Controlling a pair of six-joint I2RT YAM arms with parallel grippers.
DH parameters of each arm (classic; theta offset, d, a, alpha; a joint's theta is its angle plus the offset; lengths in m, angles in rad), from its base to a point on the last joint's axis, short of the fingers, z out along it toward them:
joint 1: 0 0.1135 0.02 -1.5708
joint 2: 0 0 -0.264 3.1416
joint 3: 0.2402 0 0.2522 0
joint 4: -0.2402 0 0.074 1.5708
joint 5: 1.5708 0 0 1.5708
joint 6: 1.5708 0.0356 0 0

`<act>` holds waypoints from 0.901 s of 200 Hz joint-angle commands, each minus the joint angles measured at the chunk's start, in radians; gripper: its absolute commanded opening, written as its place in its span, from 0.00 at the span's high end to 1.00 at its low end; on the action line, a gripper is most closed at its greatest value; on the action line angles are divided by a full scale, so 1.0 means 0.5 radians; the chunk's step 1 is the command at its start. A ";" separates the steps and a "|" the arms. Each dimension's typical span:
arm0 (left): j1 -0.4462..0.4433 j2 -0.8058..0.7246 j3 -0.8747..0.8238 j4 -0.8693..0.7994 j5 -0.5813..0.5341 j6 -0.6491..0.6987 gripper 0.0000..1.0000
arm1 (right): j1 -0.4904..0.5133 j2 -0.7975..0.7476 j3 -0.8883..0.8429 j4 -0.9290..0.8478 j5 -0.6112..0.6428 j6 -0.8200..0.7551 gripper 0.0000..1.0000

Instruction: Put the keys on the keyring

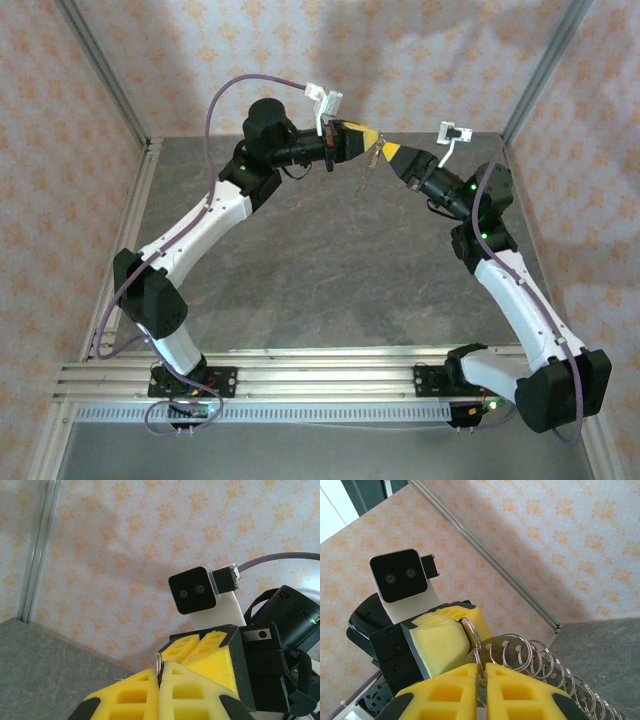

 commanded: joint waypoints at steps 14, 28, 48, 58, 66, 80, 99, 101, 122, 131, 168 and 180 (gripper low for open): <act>-0.023 -0.008 0.066 0.057 0.031 0.022 1.00 | 0.003 -0.032 0.072 0.062 -0.060 -0.050 0.87; -0.026 -0.004 0.072 0.057 0.031 0.021 1.00 | 0.004 -0.037 0.075 0.054 -0.062 -0.055 0.77; -0.029 0.002 0.080 0.054 0.034 0.017 1.00 | 0.004 -0.042 0.084 0.051 -0.065 -0.060 0.72; -0.030 0.005 0.085 0.054 0.036 0.017 1.00 | 0.004 -0.039 0.087 0.051 -0.065 -0.063 0.72; -0.031 0.009 0.088 0.051 0.037 0.018 1.00 | 0.004 -0.040 0.089 0.051 -0.065 -0.065 0.72; -0.033 0.015 0.095 0.046 0.041 0.018 1.00 | 0.003 -0.041 0.096 0.045 -0.065 -0.070 0.72; -0.038 0.026 0.109 0.036 0.044 0.022 1.00 | 0.004 -0.048 0.098 0.036 -0.054 -0.083 0.73; -0.038 0.028 0.109 0.033 0.044 0.022 1.00 | 0.004 -0.051 0.099 0.036 -0.053 -0.086 0.73; -0.041 0.035 0.113 0.033 0.044 0.023 1.00 | 0.004 -0.060 0.105 0.012 -0.037 -0.108 0.80; -0.041 0.035 0.115 0.033 0.044 0.024 1.00 | 0.004 -0.065 0.108 0.002 -0.034 -0.118 0.85; -0.041 0.035 0.113 0.036 0.031 0.024 1.00 | 0.003 -0.085 0.102 -0.076 -0.028 -0.171 1.00; -0.040 0.031 0.109 0.038 0.019 0.027 1.00 | 0.003 -0.089 0.096 -0.098 -0.031 -0.185 1.00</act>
